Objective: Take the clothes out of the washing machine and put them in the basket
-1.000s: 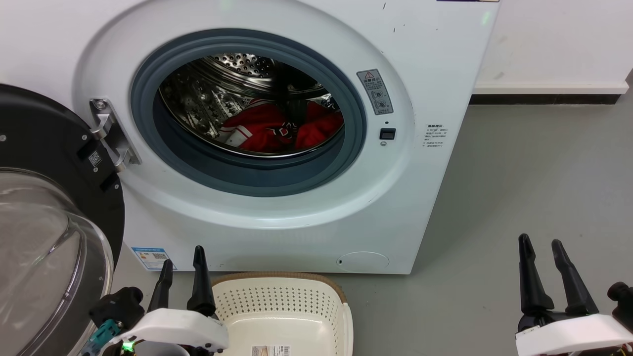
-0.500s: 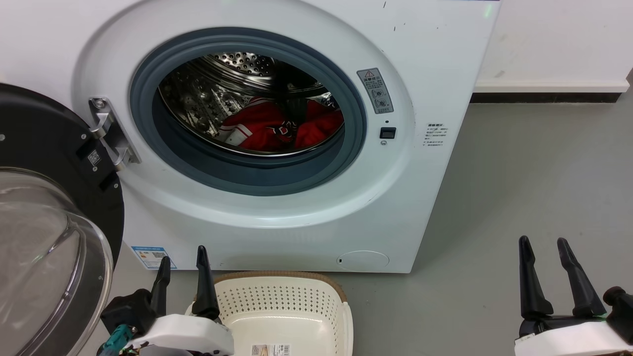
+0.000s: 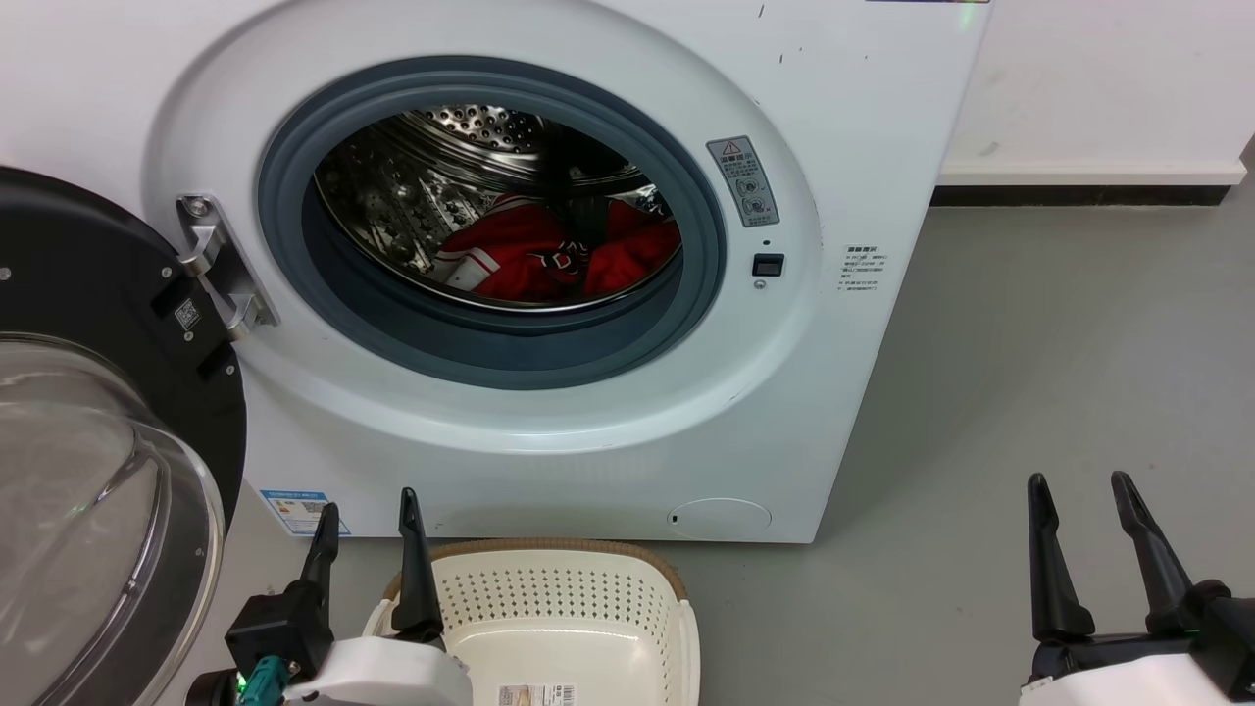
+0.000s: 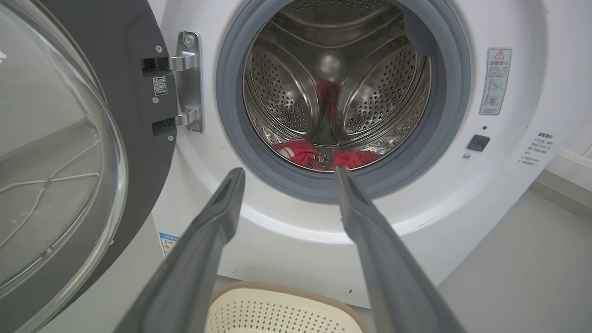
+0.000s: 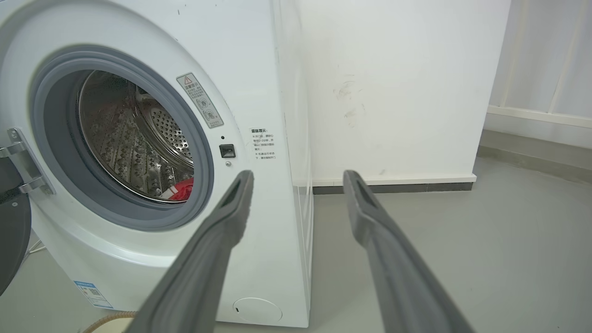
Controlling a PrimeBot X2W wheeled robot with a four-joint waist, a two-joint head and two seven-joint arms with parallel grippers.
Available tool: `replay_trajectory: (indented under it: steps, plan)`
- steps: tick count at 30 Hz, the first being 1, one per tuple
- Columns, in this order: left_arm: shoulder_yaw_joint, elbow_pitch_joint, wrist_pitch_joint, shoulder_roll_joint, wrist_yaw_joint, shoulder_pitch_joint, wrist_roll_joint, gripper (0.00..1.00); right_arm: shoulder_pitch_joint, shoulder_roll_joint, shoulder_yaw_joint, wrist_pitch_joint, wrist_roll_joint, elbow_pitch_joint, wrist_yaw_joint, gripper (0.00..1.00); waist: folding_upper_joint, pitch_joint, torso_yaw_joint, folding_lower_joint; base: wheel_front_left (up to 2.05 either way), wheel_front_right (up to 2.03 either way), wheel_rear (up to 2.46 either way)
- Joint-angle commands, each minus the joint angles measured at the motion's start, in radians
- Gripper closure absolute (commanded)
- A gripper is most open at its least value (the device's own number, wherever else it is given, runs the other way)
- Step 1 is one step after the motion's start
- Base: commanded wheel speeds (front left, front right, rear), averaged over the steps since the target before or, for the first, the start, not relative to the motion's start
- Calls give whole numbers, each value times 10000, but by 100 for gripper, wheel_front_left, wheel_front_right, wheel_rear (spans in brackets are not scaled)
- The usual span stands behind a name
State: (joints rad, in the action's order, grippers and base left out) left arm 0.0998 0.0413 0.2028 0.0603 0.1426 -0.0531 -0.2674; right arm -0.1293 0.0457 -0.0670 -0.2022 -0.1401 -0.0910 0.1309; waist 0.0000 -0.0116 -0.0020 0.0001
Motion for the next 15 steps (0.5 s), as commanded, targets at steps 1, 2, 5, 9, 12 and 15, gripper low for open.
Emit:
replay_trajectory:
  steps: [1,2,5,9,12,15]
  plan:
    - [42,-94,76,43,58,-26,186,0,-104,59,-10,-82,189,-135,-3,0,0,2,3,-1,0,0,0]
    - [42,-101,92,39,59,-40,259,0,-121,60,-16,-107,280,-156,-3,0,0,0,5,-1,0,0,0]
    - [54,-128,157,23,41,-71,485,0,-184,61,-24,-161,530,-232,-3,0,0,-7,13,-1,0,0,0]
    - [42,-145,238,-1,-21,-127,751,0,-205,63,-19,-247,814,-308,-3,0,0,-18,25,-1,0,0,0]
    - [8,-133,302,-27,-68,-169,911,0,-271,64,-18,-299,1000,-334,-3,0,0,-22,29,-1,0,0,0]
    - [-20,-108,351,-49,-111,-215,1091,0,-320,65,-11,-370,1158,-369,-3,0,0,-22,28,-1,0,0,0]
